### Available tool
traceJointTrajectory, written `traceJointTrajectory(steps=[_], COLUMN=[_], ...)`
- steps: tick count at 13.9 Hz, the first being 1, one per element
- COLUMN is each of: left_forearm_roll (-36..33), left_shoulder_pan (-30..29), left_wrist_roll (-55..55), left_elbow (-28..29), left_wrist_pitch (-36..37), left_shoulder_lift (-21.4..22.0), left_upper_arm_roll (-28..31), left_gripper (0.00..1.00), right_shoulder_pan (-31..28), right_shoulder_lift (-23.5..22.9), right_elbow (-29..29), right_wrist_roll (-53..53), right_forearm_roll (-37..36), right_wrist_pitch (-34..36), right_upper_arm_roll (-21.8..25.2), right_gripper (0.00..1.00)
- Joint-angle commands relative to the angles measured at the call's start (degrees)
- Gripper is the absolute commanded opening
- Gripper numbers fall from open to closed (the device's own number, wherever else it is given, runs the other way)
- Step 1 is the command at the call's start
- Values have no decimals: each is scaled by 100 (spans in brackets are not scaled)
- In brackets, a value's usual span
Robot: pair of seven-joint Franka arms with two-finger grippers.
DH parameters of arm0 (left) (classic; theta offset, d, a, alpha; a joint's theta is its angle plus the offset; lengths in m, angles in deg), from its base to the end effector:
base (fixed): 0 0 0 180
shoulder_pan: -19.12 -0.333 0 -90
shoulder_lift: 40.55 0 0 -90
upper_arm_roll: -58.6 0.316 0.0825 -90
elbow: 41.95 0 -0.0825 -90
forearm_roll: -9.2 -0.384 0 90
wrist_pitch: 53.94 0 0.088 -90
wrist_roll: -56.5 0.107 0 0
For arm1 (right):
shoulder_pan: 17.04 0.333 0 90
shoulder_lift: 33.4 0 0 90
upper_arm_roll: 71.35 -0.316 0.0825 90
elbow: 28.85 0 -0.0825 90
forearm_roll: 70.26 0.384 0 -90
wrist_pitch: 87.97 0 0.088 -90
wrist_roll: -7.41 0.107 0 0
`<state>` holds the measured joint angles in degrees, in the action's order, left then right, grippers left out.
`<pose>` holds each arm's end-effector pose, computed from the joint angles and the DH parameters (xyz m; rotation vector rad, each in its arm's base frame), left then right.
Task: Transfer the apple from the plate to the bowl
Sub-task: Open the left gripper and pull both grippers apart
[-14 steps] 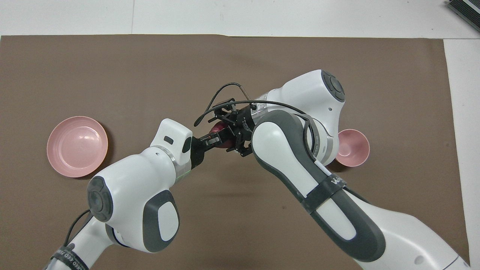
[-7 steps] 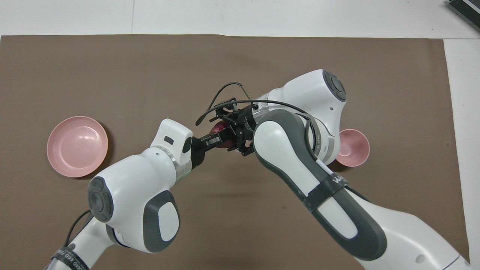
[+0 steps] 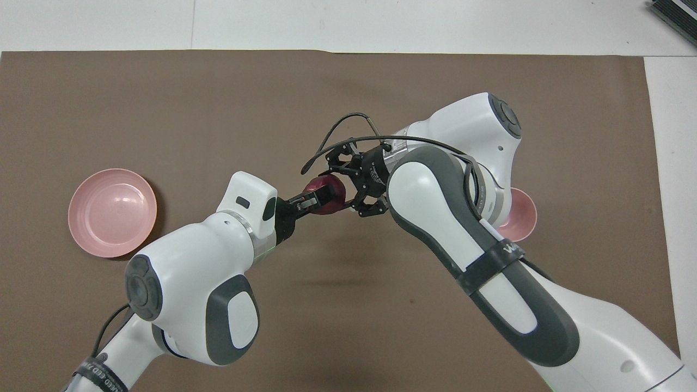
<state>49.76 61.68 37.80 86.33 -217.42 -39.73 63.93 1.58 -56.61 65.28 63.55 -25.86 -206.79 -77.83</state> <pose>0.4665 -0.3103 0.4369 2.4467 0.3656 0.4320 0.6016 0.3115 0.3993 -2.2443 1.1305 0.5976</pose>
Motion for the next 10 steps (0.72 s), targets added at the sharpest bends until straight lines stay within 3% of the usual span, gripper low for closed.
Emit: traceJointTrajectory(steps=[1,2,3,5,10], left_forearm_roll=[137,137,137,41,-827], left_shoulder_pan=[95,78,51,-237,-932], left_wrist_roll=[-19,-28,-19,60,534], left_elbow=[-57,-92,-127,-329,-400], left_wrist_pitch=[150,176,420,1541,3117], left_shoulder_lift=[33,24,50,76,147], left_upper_arm_roll=[47,56,82,109,118], left_gripper=[93,100,100,100,100], right_shoulder_pan=[19,19,10,2,-60], right_shoulder_lift=[9,18,18,79,290], right_elbow=[0,-9,-9,-27,-334], right_wrist_roll=[-129,-120,-146,-155,-269], right_forearm_roll=[104,86,51,-1,-1378], right_wrist_pitch=[-27,-27,-18,34,350], right_upper_arm_roll=[-46,-46,-37,-2,-28], right_gripper=[0,0,0,0,0])
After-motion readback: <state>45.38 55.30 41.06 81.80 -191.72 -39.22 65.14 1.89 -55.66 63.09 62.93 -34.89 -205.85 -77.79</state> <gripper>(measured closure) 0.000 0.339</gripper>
